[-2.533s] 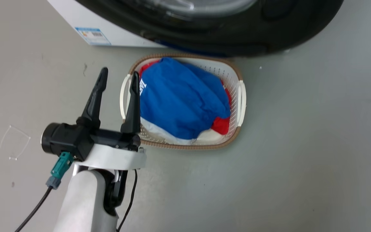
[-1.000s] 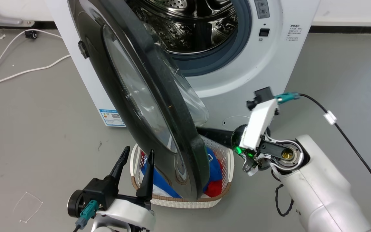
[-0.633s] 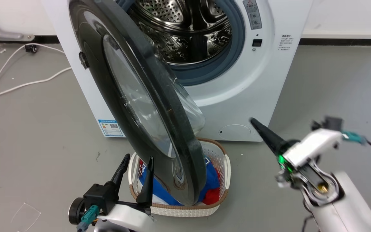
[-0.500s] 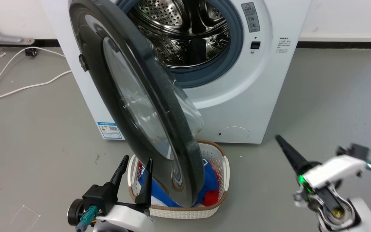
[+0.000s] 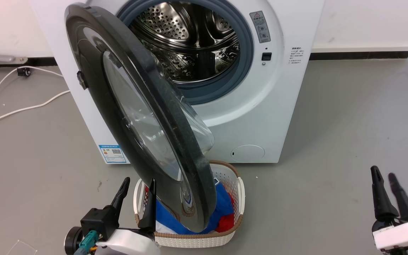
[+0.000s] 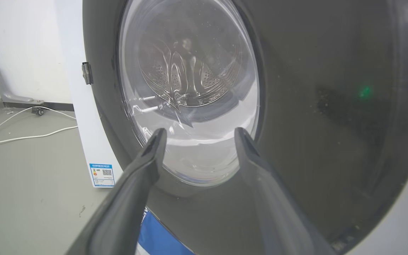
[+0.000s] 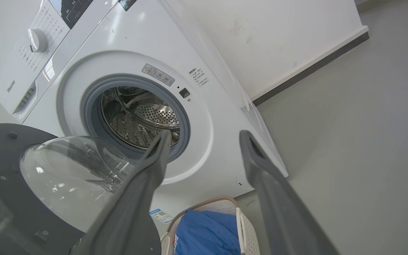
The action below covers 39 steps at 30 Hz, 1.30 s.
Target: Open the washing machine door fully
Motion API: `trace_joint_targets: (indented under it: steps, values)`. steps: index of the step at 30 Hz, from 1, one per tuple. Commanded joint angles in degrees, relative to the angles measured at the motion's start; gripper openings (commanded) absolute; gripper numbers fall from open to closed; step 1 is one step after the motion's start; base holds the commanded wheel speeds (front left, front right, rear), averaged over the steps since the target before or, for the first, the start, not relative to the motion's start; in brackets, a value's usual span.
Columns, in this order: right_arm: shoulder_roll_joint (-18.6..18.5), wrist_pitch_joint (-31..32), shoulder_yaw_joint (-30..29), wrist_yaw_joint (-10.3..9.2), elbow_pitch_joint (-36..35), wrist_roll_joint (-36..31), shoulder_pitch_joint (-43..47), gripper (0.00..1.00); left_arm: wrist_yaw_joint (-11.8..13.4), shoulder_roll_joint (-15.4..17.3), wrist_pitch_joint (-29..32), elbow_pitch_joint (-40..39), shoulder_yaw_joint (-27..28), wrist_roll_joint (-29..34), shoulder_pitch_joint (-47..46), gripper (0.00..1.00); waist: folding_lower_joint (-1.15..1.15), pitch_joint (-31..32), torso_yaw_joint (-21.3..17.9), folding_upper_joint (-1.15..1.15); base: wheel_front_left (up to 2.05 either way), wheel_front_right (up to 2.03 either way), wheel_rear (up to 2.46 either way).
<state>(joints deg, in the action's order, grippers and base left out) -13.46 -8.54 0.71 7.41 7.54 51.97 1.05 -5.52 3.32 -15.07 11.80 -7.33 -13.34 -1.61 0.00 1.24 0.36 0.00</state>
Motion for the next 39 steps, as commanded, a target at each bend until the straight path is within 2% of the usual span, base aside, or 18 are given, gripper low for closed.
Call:
trace_joint_targets:
  steps: [1,6,9,11,16,19,25,39]
  values:
    - [0.1,-1.0,-1.5,0.15,-1.5,-7.9,1.0,1.00,0.1,0.2,-0.1,0.1,0.2,0.1,0.6,1.00,0.00,0.3,-0.1,0.00,0.00,0.00,0.00]
    - [3.6,0.7,-5.8,0.08,-9.1,-30.6,2.6,1.00,0.1,0.2,-0.1,0.2,0.7,0.4,0.6,1.00,0.00,0.8,-0.2,0.00,0.00,0.00,0.00]
    - [5.7,2.6,-6.1,0.08,-14.3,-39.7,4.2,1.00,0.2,0.2,-0.1,0.1,1.2,0.5,0.4,1.00,0.00,0.9,-0.1,0.00,0.00,0.00,0.00]
    - [6.7,3.8,-5.3,0.08,-16.2,-43.4,5.5,1.00,0.2,0.3,-0.1,0.0,1.4,0.6,0.3,1.00,0.00,0.9,-0.1,0.00,0.00,0.00,0.00]
    - [8.3,5.5,-2.5,0.08,-16.4,-45.5,7.2,1.00,0.2,0.3,-0.1,0.2,1.7,1.0,0.3,1.00,0.00,0.8,-0.2,0.00,0.00,0.00,0.00]
    - [9.3,5.0,-1.1,0.08,-14.1,-45.0,7.7,1.00,0.2,0.3,-0.1,0.5,1.7,1.1,0.6,1.00,0.00,0.6,-0.2,0.00,0.00,0.00,0.00]
    - [9.9,3.9,-1.2,0.08,-11.6,-43.7,6.7,1.00,0.1,0.4,-0.1,0.9,1.7,1.3,0.2,1.00,0.00,0.3,-0.4,0.00,0.00,0.00,0.00]
    - [10.5,4.2,-1.2,0.08,-11.9,-44.8,6.2,1.00,0.3,0.7,-0.1,1.3,1.4,1.4,-0.4,1.00,0.00,0.0,-0.8,0.00,0.00,0.00,0.00]
